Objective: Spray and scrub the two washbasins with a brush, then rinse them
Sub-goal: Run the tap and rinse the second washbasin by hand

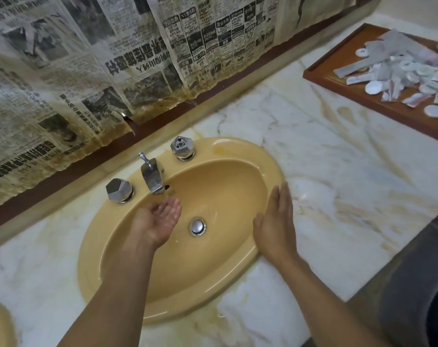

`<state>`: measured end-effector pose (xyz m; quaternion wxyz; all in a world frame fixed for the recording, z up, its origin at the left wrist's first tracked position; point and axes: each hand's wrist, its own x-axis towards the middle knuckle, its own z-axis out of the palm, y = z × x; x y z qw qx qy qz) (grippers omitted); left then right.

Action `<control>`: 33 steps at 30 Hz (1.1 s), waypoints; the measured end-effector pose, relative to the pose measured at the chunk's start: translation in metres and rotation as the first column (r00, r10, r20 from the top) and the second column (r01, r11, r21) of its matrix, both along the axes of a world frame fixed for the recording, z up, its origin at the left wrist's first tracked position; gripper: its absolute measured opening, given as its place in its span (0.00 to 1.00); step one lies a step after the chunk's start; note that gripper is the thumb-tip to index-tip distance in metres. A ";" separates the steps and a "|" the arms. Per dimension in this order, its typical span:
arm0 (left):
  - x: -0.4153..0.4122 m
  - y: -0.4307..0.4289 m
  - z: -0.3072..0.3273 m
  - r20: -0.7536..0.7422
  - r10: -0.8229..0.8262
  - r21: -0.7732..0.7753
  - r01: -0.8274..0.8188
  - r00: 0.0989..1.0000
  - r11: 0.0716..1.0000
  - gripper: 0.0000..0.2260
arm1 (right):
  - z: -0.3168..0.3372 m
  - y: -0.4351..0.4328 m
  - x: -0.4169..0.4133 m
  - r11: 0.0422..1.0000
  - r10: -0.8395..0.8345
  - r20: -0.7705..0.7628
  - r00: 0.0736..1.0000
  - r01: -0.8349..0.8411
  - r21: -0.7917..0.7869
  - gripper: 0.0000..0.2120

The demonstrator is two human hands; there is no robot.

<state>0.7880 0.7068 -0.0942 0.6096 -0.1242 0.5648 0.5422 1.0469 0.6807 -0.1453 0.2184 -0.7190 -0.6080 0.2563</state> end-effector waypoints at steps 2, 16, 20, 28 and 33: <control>0.001 0.007 -0.003 -0.008 0.019 -0.026 -0.019 1.000 0.999 0.12 | -0.001 0.014 0.004 0.999 0.030 0.016 0.999 -0.030 -0.026 0.38; 0.012 0.026 -0.007 0.024 0.065 -0.047 -0.064 0.998 0.997 0.13 | -0.008 0.091 0.049 0.965 0.259 -0.097 0.961 -0.253 0.071 0.43; 0.010 0.033 -0.009 0.053 0.034 -0.037 -0.032 0.998 0.999 0.15 | -0.013 0.059 0.054 0.976 0.211 -0.154 0.965 -0.199 0.091 0.40; 0.012 0.033 -0.028 0.108 0.079 -0.027 -0.076 0.991 0.997 0.09 | -0.010 0.059 0.057 0.980 0.196 -0.203 0.959 -0.184 0.075 0.39; 0.057 0.042 -0.021 0.125 -0.065 -0.004 0.066 0.990 0.998 0.11 | -0.008 0.059 0.051 0.985 0.167 -0.212 0.963 -0.157 0.068 0.38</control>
